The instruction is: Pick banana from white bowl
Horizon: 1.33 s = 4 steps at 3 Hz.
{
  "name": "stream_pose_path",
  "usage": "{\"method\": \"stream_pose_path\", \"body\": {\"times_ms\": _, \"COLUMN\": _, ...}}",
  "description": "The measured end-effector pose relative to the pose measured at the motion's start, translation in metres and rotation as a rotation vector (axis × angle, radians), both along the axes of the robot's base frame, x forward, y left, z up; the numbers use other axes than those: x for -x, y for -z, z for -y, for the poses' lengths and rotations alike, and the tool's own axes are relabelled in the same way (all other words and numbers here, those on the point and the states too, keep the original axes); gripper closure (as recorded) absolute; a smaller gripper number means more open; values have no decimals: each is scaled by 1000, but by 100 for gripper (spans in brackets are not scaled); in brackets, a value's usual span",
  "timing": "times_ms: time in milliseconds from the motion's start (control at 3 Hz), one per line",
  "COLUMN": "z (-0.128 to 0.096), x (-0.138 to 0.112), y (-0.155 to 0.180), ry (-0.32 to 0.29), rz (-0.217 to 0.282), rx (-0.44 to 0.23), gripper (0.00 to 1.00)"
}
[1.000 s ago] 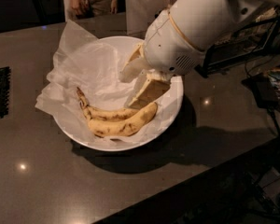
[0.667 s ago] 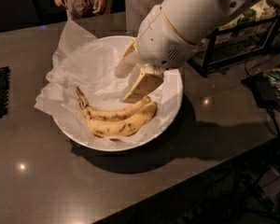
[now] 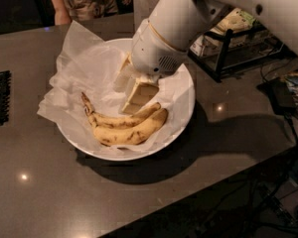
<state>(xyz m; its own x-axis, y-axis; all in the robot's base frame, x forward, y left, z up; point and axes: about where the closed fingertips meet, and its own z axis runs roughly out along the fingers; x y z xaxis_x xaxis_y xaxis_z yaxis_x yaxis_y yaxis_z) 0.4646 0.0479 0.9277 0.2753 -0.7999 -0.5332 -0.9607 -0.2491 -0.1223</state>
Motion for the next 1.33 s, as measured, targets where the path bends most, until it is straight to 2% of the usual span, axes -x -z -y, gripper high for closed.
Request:
{"method": "stream_pose_path", "body": {"times_ms": 667, "z": -8, "x": 5, "y": 34, "ry": -23, "rz": -163, "rx": 138, "gripper": 50}}
{"method": "stream_pose_path", "body": {"times_ms": 1333, "z": -18, "x": 1, "y": 49, "ry": -44, "rz": -223, "rx": 224, "gripper": 50}}
